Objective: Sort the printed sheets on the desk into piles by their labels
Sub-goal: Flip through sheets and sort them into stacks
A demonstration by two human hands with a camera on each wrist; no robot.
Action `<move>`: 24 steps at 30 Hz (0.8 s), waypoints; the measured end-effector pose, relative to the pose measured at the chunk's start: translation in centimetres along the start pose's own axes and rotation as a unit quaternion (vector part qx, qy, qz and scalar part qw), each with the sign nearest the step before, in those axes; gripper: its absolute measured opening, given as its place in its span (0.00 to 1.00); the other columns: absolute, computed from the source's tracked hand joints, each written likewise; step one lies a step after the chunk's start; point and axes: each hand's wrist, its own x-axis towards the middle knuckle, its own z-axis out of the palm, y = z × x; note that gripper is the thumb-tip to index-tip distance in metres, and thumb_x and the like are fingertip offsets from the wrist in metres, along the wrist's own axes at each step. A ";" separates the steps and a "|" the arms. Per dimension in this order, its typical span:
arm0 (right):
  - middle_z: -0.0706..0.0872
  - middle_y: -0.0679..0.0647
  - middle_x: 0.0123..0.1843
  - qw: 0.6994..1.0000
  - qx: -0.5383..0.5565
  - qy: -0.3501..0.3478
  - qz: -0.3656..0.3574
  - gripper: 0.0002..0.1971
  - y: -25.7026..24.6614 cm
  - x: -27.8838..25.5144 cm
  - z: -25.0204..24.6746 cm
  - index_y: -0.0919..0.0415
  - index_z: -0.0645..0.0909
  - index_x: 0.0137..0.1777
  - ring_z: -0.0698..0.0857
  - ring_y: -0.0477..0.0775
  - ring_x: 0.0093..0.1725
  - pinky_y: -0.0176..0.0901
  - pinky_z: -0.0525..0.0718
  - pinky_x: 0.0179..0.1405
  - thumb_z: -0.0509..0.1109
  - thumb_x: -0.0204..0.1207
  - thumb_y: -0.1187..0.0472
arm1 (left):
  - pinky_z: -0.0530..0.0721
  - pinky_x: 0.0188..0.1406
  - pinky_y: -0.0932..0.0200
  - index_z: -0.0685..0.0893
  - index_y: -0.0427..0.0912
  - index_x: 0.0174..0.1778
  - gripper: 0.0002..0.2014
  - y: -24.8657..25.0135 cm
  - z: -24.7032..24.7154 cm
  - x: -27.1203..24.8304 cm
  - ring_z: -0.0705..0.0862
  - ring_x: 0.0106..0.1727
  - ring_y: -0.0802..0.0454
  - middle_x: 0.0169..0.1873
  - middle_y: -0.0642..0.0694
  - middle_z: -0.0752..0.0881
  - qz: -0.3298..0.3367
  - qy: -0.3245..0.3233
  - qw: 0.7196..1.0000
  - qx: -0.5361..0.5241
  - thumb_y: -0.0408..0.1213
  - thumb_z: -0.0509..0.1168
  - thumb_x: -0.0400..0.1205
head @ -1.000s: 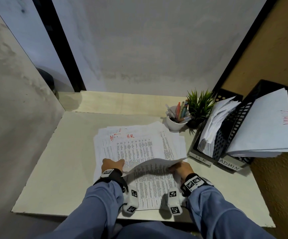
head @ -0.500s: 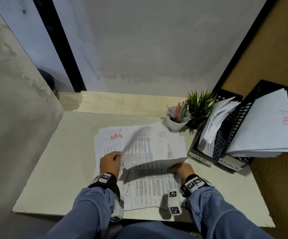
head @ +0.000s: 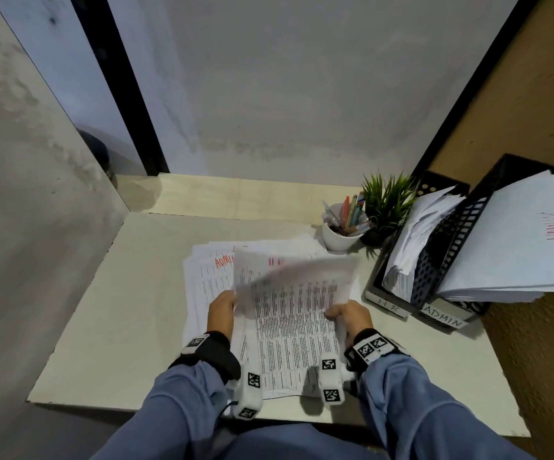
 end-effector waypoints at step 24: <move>0.82 0.59 0.39 0.946 0.023 -0.053 -0.318 0.06 -6.4 -4.6 1.2 0.74 0.82 0.41 0.80 0.53 0.40 0.45 0.81 0.39 0.71 0.67 0.81 | 0.79 0.29 0.77 0.82 0.42 0.41 0.03 8.5 4.8 -3.0 0.82 0.33 0.65 0.32 0.53 0.84 0.257 0.059 0.964 0.010 0.34 0.70 0.79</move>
